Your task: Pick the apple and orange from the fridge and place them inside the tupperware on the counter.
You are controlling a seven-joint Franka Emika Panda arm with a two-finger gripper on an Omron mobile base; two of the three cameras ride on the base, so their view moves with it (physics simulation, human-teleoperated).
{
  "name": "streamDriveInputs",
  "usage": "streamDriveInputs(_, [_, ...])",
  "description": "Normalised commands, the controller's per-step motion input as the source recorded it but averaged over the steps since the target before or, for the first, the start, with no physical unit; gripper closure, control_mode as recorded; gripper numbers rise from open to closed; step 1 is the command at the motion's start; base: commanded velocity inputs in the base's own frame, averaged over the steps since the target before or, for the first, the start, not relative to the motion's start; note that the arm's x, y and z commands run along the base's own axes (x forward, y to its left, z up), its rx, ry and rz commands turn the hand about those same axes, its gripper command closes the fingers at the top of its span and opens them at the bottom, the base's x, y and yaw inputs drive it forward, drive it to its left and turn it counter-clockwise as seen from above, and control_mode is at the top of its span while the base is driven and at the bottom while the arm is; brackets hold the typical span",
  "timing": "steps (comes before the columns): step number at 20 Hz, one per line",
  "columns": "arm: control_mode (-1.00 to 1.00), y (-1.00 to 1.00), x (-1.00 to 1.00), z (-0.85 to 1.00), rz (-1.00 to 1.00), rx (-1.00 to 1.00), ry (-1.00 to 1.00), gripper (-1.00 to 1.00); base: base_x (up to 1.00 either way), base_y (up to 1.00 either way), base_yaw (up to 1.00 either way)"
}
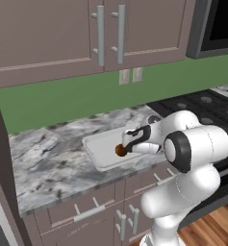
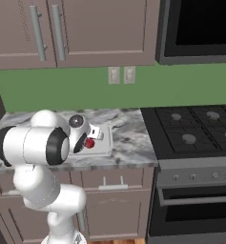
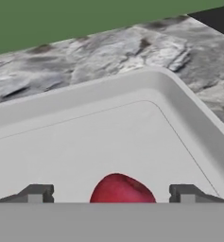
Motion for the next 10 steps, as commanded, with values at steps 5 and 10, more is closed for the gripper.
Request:
streamDriveInputs(5, [-1.0,-0.06,-0.02,0.55,-0.03,0.0,0.0,-1.0,0.0,0.0,0.0])
streamDriveInputs(10, [-1.0,-0.37,-0.46,0.78,-0.03,0.0,0.0,-1.0,0.0,0.0,0.0])
